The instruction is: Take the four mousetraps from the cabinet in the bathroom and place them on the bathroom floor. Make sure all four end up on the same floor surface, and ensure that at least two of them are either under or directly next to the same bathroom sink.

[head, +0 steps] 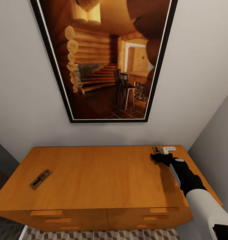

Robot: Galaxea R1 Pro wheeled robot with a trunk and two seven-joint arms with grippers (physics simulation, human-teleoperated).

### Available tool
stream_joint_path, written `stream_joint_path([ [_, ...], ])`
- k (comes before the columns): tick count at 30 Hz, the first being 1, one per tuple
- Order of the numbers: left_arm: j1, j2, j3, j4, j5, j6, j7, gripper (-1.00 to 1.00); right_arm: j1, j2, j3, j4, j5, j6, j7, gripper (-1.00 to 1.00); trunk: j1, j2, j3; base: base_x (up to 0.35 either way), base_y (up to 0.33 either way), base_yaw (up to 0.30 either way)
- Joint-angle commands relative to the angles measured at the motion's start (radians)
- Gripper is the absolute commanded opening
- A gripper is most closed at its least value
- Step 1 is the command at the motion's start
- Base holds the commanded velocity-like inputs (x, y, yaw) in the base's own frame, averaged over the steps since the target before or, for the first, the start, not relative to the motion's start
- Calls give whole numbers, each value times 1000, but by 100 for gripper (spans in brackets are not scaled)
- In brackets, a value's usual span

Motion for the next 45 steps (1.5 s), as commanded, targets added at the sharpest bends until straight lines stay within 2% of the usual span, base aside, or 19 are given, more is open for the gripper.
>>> stream_joint_path([
  [1,-2,0,-9,3,4,-5,5,100,0,1,-4,-1,8,5,14,100,1,-2,-2,0,0,0],
  [9,-1,-1,-9,3,4,-4,5,100,0,0,-4,-2,8,5,38,100,1,-2,-4,0,0,0],
  [45,-1,-1,-9,3,4,-4,5,100,0,-4,-15,1,4,-9,71,100,1,-2,-4,0,0,0],
])
